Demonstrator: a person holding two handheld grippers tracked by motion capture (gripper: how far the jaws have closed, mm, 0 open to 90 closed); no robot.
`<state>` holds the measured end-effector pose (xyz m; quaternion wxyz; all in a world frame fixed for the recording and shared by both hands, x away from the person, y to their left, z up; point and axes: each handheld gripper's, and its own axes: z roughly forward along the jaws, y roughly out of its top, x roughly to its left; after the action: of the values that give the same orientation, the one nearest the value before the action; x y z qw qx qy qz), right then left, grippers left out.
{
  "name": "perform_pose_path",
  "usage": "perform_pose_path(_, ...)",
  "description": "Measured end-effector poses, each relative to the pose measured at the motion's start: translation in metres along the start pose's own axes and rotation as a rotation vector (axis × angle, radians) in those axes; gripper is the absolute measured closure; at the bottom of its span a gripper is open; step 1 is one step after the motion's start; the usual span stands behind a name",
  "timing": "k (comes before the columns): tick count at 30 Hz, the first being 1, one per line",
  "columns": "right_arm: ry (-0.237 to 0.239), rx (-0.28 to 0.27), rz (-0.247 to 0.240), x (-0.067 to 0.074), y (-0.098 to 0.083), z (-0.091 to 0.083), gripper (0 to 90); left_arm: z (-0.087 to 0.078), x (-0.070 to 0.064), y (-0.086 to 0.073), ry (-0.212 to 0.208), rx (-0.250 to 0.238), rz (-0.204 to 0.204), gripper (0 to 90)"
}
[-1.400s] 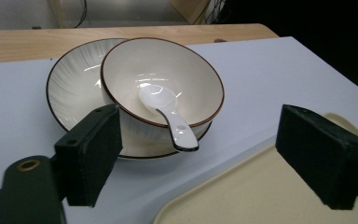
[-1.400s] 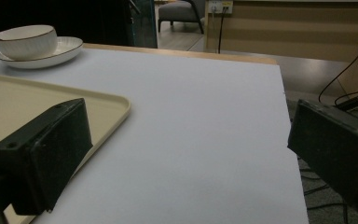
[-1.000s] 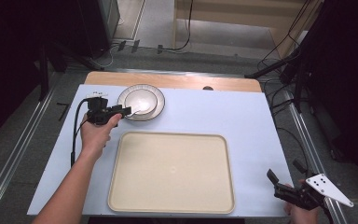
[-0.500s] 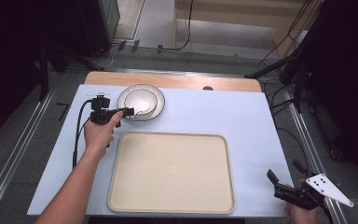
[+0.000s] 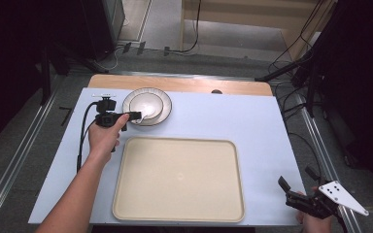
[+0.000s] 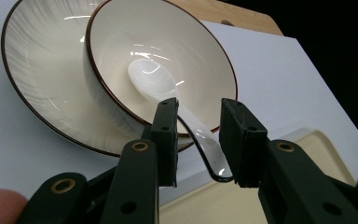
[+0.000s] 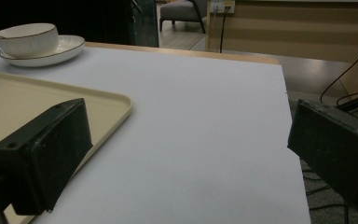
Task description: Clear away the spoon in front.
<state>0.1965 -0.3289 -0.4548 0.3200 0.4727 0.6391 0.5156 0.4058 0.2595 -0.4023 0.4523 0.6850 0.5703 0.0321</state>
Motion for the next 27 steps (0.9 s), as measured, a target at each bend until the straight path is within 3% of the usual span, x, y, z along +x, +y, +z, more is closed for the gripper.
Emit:
perform_pose_path(2,-0.001,0.001,0.002,0.000,0.000,0.000,0.0,0.002,0.000,0.000,0.008,0.011,0.004,67.2)
perform_pose_path(12,0.002,0.003,-0.002,0.000,0.000,0.000,0.0,0.005,-0.002,-0.001,-0.028,0.050,-0.009,66.3)
perform_pose_path(17,0.003,0.001,-0.002,0.000,0.000,0.000,0.0,0.006,-0.004,-0.001,-0.022,0.059,-0.016,68.0)
perform_pose_path(21,0.000,0.001,0.001,0.000,0.000,0.000,0.0,0.007,-0.008,-0.002,-0.011,0.082,0.003,68.6)
perform_pose_path(27,0.000,0.000,0.000,0.000,0.000,0.000,0.0,0.007,-0.010,-0.003,0.028,0.087,0.022,82.4)
